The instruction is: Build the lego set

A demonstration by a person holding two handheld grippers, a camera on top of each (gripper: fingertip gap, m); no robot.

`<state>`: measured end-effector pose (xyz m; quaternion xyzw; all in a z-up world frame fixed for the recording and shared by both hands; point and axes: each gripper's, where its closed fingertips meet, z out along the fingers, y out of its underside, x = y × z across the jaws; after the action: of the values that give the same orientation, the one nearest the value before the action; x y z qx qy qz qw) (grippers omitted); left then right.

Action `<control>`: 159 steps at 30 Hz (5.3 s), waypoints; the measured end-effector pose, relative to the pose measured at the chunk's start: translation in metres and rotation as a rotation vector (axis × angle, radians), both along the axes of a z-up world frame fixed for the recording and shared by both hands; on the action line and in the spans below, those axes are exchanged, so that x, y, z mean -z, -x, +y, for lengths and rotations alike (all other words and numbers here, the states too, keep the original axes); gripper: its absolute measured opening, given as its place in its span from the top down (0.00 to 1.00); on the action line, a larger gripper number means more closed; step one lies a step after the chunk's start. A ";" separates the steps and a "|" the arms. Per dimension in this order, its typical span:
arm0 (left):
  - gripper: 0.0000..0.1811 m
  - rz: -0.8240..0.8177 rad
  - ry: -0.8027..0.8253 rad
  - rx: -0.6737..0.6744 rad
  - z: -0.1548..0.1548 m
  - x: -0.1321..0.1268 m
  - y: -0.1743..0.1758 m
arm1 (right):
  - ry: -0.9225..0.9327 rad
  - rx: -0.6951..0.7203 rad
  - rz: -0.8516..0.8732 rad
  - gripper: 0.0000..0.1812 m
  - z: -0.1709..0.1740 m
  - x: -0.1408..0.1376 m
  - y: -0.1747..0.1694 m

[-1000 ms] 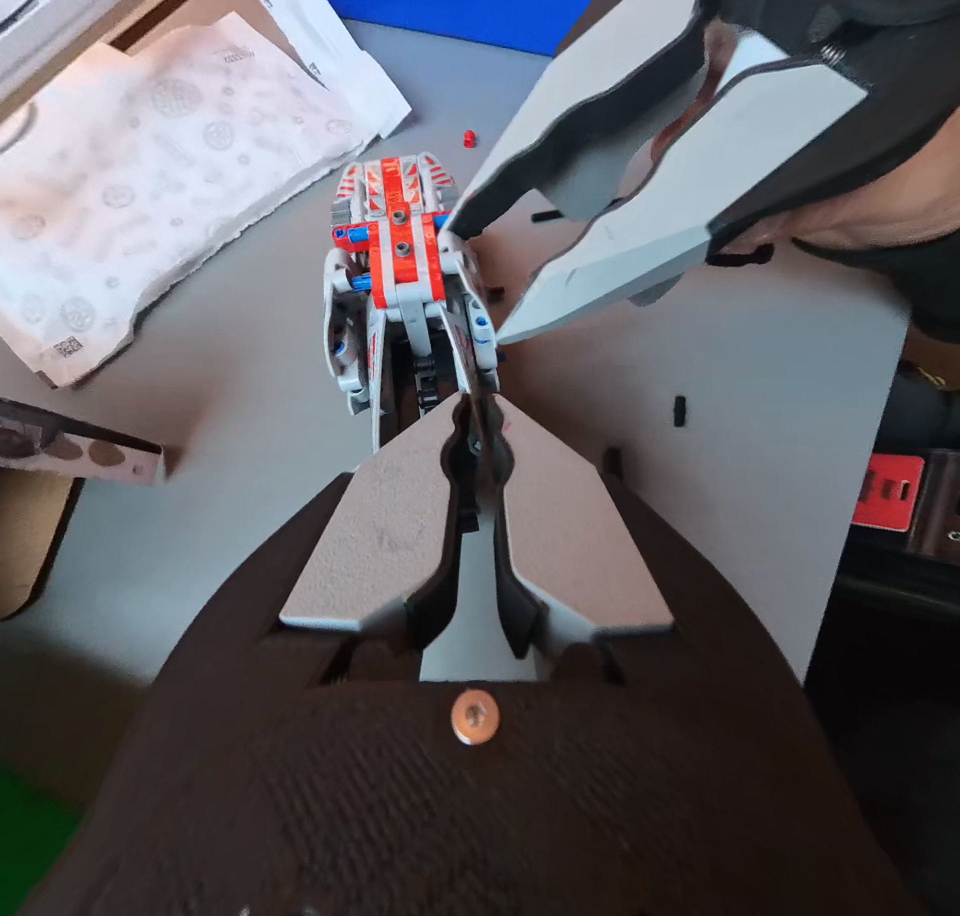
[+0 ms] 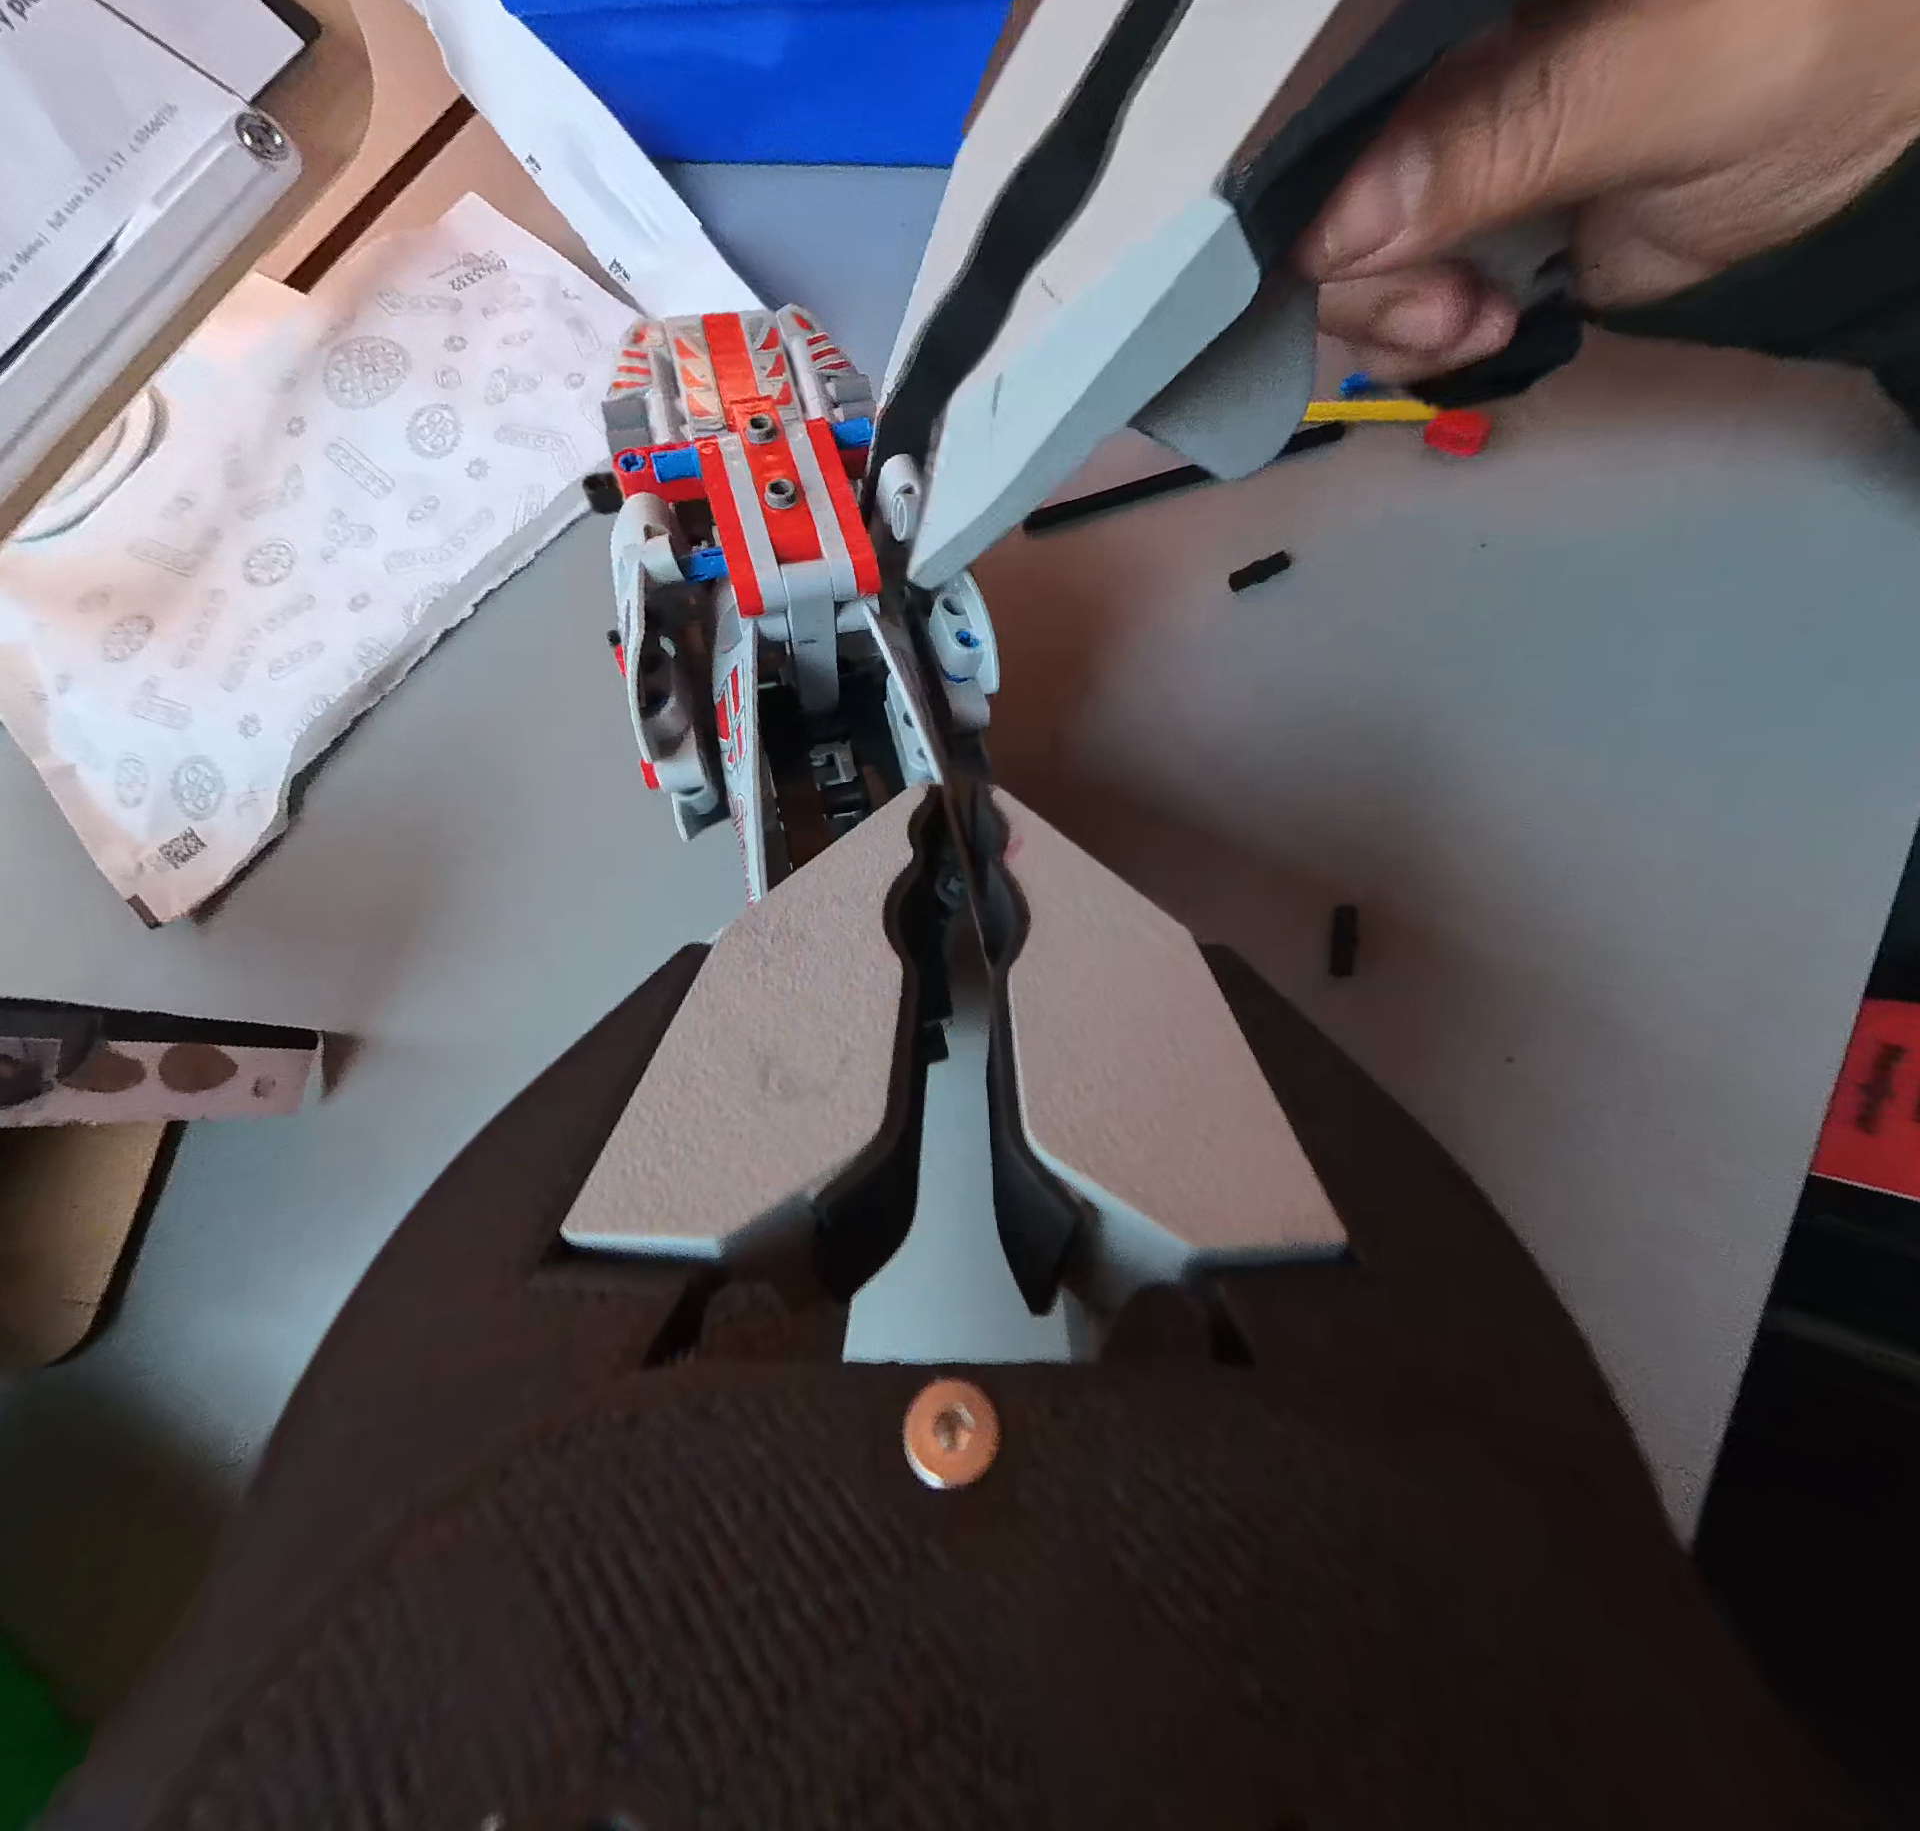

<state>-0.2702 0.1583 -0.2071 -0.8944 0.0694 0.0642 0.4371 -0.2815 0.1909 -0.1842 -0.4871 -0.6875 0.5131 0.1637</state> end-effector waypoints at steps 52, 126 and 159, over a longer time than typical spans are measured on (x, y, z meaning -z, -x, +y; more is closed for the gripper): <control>0.97 -0.163 -0.021 0.143 -0.030 -0.005 0.021 | -0.029 0.108 0.173 0.75 -0.037 -0.002 0.019; 0.92 -0.105 -0.088 0.001 -0.026 -0.030 0.033 | -0.201 0.068 0.232 0.86 -0.020 -0.004 -0.014; 0.76 0.503 -0.087 -0.054 -0.001 -0.011 0.040 | -0.192 0.126 0.381 0.82 -0.008 -0.005 -0.017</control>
<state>-0.3107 0.1576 -0.1963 -0.8321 0.1493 0.2993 0.4424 -0.2649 0.1829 -0.1791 -0.4054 -0.6582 0.5167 0.3681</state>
